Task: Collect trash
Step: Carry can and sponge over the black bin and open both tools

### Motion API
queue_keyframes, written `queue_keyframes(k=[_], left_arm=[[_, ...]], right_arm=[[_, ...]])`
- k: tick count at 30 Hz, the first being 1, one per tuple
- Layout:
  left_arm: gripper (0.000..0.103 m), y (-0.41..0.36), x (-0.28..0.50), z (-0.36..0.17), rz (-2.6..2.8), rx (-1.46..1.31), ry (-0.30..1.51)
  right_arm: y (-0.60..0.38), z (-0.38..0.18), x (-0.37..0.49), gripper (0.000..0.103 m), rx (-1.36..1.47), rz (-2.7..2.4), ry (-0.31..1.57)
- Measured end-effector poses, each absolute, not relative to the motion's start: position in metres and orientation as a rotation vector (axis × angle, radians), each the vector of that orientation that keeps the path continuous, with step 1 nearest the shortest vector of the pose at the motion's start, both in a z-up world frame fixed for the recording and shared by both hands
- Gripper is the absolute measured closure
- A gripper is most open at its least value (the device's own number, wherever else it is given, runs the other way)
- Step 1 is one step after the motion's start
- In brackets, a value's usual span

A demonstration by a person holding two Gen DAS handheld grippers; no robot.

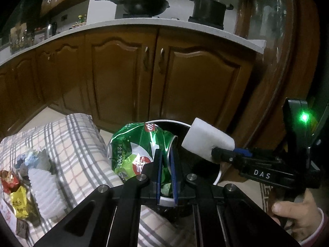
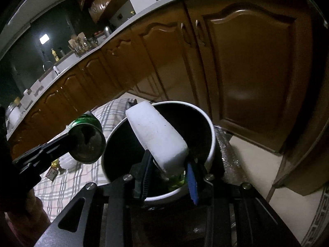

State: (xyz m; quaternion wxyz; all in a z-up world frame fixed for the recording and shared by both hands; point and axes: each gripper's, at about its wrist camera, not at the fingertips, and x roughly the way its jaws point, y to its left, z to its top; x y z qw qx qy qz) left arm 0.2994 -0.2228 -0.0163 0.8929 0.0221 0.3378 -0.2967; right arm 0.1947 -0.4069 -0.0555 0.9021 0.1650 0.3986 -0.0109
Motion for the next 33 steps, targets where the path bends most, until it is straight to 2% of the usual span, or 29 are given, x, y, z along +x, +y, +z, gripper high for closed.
queue_keyframes(k=[13, 19, 21, 23, 25, 28, 30, 32, 33], left_arm=[[0.096, -0.242, 0.328, -0.030, -0.633, 0.037, 0.753], [0.095, -0.244, 0.337, -0.033, -0.635, 0.023, 0.780], [0.092, -0.241, 0.338, -0.034, -0.633, 0.006, 0.786], [0.080, -0.237, 0.337, -0.033, -0.625, -0.004, 0.785], [0.070, -0.229, 0.334, -0.032, -0.612, -0.016, 0.775], [0.067, -0.217, 0.327, -0.032, -0.602, -0.033, 0.768], [0.062, -0.207, 0.320, -0.032, -0.582, -0.045, 0.763], [0.051, -0.195, 0.310, -0.034, -0.557, -0.058, 0.758], [0.050, -0.189, 0.305, -0.035, -0.540, -0.062, 0.757]], right_arm=[[-0.421, -0.066, 0.219, 0.070, 0.349, -0.030, 0.879], [-0.424, -0.066, 0.225, 0.064, 0.353, -0.019, 0.888], [-0.426, -0.067, 0.225, 0.056, 0.362, -0.023, 0.892], [-0.428, -0.067, 0.223, 0.045, 0.371, -0.028, 0.887], [-0.428, -0.067, 0.221, 0.044, 0.376, -0.032, 0.881], [-0.427, -0.066, 0.217, 0.044, 0.397, -0.024, 0.866], [-0.422, -0.063, 0.214, 0.042, 0.404, -0.018, 0.853], [-0.416, -0.060, 0.209, 0.031, 0.412, -0.001, 0.835], [-0.413, -0.059, 0.207, 0.027, 0.416, 0.006, 0.828]])
